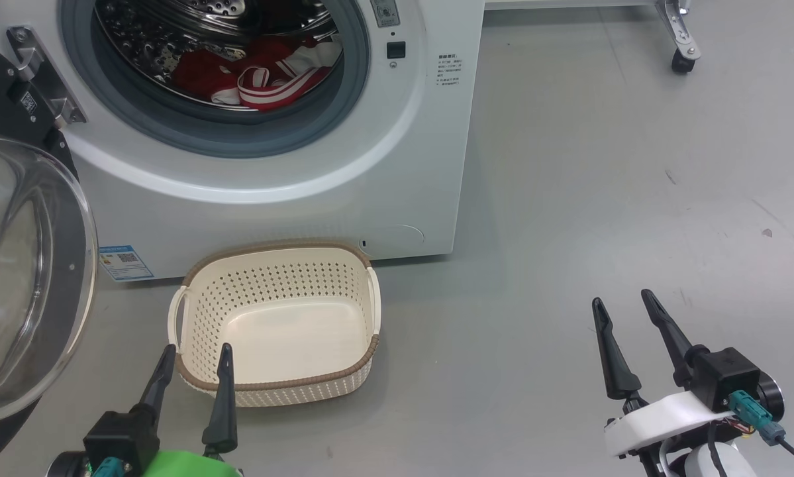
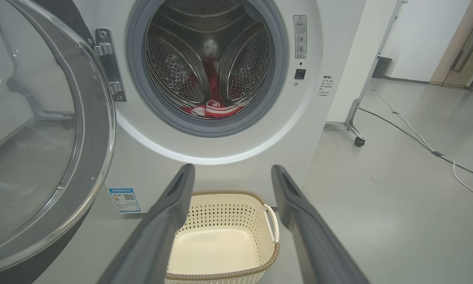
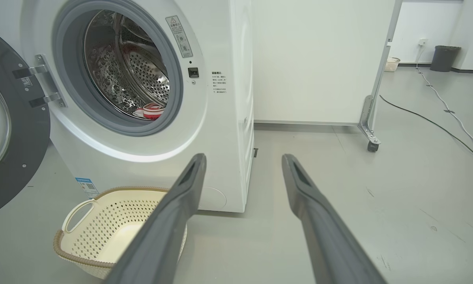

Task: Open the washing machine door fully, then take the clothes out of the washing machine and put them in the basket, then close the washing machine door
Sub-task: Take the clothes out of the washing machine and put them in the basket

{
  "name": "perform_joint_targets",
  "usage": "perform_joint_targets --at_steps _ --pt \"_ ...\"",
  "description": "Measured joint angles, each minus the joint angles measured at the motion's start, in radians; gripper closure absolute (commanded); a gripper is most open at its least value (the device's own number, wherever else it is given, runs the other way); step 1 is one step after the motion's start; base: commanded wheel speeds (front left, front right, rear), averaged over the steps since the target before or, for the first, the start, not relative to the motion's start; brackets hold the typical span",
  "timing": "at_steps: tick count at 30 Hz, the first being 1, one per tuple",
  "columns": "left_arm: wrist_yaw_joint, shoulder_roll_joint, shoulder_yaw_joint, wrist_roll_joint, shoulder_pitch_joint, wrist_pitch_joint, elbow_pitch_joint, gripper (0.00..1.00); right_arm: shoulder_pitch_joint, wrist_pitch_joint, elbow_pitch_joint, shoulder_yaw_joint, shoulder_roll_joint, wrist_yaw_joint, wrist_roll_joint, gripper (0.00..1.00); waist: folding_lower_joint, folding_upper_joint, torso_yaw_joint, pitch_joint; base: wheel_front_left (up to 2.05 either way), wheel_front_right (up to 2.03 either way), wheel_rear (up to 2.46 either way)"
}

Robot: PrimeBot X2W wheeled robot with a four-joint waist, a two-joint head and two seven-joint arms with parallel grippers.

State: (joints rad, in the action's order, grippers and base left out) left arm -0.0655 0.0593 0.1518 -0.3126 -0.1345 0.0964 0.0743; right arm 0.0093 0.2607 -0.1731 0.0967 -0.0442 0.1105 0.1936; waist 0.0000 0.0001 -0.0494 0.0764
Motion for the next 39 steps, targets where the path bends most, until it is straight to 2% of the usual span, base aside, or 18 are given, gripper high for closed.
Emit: perform_joint_targets --at_steps 22,39 --pt "-0.019 -0.002 0.009 0.024 0.0 -0.016 -0.002 0.0 0.016 0.0 0.0 0.012 0.001 0.0 0.01 0.0 0.0 0.0 -0.001 -0.009 0.06 -0.06 0.0" --pt "-0.023 -0.004 0.015 0.025 -0.001 -0.016 0.001 0.0 0.021 0.0 0.0 0.015 0.002 0.0 0.01 0.0 0.0 0.0 -0.012 -0.012 0.66 -0.66 0.0"
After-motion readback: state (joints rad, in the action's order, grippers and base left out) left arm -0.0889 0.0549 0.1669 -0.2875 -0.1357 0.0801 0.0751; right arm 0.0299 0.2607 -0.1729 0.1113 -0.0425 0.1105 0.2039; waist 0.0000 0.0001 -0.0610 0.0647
